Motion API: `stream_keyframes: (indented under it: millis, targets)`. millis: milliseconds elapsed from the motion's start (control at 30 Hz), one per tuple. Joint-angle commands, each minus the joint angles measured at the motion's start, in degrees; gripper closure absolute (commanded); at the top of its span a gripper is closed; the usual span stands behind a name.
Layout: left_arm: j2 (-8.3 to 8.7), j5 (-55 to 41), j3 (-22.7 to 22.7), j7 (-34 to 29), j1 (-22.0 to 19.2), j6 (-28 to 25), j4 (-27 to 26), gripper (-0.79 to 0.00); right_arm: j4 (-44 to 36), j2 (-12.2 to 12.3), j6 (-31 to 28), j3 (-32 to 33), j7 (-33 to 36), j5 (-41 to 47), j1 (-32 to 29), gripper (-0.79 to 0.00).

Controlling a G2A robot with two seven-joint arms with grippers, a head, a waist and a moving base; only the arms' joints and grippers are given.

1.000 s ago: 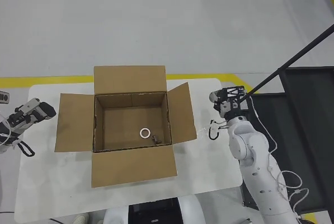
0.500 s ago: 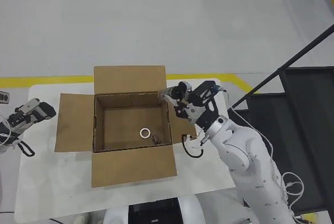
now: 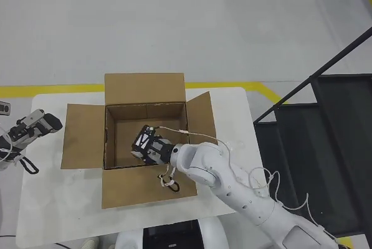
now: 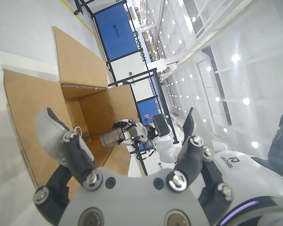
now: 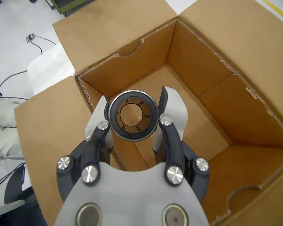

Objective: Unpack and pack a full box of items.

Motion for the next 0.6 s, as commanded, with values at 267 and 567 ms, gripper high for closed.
stream_keyframes:
  millis: [267,567]
  targets:
    - [0.00,0.0,0.0,0.0,0.0,0.0,0.0,-0.785,14.1,-3.6,0.0,-5.8,-1.6,0.2,11.1,0.000]
    - [0.00,0.0,0.0,0.0,0.0,0.0,0.0,-0.785,25.3,-6.8,0.1,-10.3,-6.0,0.9,15.6,0.000]
